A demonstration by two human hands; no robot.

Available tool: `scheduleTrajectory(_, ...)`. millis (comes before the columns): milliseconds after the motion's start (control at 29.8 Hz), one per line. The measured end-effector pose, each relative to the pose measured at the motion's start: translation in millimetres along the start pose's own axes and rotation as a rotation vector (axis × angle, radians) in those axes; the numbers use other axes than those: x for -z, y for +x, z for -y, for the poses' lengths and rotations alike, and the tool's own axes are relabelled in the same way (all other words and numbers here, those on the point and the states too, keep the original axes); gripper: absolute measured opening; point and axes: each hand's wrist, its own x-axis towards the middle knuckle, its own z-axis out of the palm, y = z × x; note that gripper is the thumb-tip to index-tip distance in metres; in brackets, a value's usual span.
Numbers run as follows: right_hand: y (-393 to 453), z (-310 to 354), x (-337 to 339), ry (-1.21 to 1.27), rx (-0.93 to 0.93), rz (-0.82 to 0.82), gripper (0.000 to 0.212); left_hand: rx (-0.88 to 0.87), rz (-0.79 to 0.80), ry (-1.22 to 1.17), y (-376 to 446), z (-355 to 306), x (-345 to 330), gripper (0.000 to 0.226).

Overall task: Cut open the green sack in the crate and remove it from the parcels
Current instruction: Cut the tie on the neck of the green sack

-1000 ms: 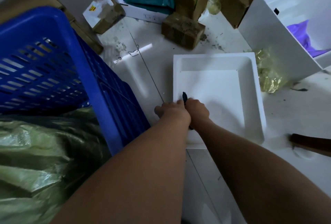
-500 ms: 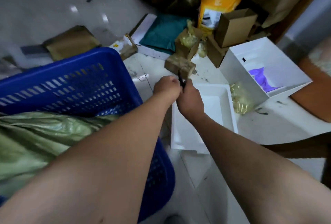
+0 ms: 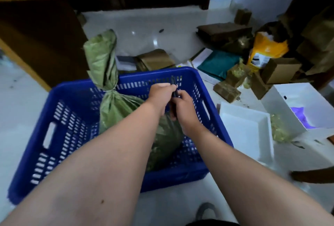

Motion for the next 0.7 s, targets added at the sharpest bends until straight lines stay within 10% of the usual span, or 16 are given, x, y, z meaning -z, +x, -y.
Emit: scheduleTrajectory(704,-21,0,-133,-0.101,-0.136,0.269,0.024,0.089,-0.034,-0.210,6,36,161,0.024)
